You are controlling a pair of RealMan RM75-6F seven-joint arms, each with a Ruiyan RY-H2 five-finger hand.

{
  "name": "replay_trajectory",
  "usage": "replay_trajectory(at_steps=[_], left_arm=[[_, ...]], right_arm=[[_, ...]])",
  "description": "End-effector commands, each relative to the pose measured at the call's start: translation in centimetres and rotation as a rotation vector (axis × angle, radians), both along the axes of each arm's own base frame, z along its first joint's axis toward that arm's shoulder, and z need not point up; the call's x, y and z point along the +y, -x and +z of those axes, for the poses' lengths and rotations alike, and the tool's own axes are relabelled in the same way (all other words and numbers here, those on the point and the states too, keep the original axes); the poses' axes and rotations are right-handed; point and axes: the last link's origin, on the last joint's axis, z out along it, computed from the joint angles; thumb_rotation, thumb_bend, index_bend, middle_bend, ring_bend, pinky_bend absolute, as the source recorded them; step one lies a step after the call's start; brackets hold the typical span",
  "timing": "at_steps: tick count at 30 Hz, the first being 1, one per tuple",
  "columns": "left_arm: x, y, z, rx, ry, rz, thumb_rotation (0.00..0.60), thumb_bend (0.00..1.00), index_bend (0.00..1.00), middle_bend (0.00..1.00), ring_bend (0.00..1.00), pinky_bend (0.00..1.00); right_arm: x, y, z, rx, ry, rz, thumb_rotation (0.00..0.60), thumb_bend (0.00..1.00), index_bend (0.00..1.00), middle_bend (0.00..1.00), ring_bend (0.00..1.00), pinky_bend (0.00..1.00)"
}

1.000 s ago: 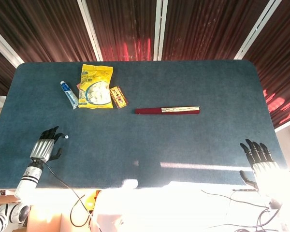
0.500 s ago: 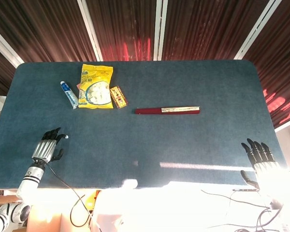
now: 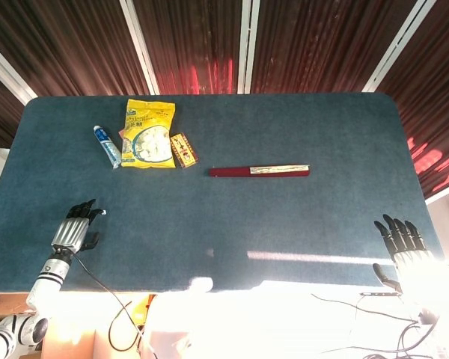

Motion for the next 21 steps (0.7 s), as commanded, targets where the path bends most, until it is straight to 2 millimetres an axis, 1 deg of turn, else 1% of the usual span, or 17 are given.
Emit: replay_trajectory(at_steps=[1, 7, 13, 15, 16, 19, 20, 21], left_arm=[[-0.4, -0.2, 0.0, 0.0, 0.001, -0.015, 0.551, 0.51, 0.26, 0.0, 0.0, 0.09], [-2.4, -0.9, 0.1, -0.007, 0.013, -0.05, 0.552, 0.51, 0.26, 0.0, 0.0, 0.09], [-4.8, -2.8, 1.3, -0.01, -0.05, -0.168, 0.553, 0.51, 0.26, 0.0, 0.0, 0.09], [-6.2, -3.3, 2.2, -0.016, -0.072, -0.203, 0.557, 0.51, 0.23, 0.0, 0.0, 0.09], [-7.0, -3.4, 2.7, -0.02, -0.086, -0.214, 0.565, 0.5, 0.19, 0.0, 0.0, 0.09], [-10.5, -3.2, 5.1, -0.039, -0.131, -0.193, 0.594, 0.48, 0.04, 0.0, 0.0, 0.09], [-12.2, -3.1, 6.2, -0.053, -0.146, -0.171, 0.598, 0.48, 0.01, 0.0, 0.0, 0.09], [-13.4, -3.1, 7.0, -0.072, -0.154, -0.159, 0.6, 0.47, 0.0, 0.0, 0.0, 0.09]], right_arm=[[0.0, 0.0, 0.0, 0.001, -0.001, -0.001, 0.6, 0.29, 0.0, 0.0, 0.0, 0.0], [-0.1, 0.0, -0.1, 0.004, -0.002, -0.002, 0.6, 0.29, 0.0, 0.0, 0.0, 0.0], [0.0, -0.1, -0.4, 0.009, -0.01, 0.0, 0.6, 0.29, 0.0, 0.0, 0.0, 0.0], [0.1, -0.1, -0.4, 0.009, -0.01, 0.001, 0.6, 0.29, 0.0, 0.0, 0.0, 0.0], [0.1, -0.1, -0.3, 0.009, -0.009, 0.001, 0.6, 0.29, 0.0, 0.0, 0.0, 0.0], [0.2, 0.0, -0.1, 0.008, 0.0, -0.003, 0.6, 0.29, 0.0, 0.0, 0.0, 0.0], [0.3, 0.1, 0.0, 0.008, 0.003, -0.007, 0.6, 0.29, 0.0, 0.0, 0.0, 0.0], [0.3, 0.1, 0.0, 0.008, 0.005, -0.01, 0.6, 0.29, 0.0, 0.0, 0.0, 0.0]])
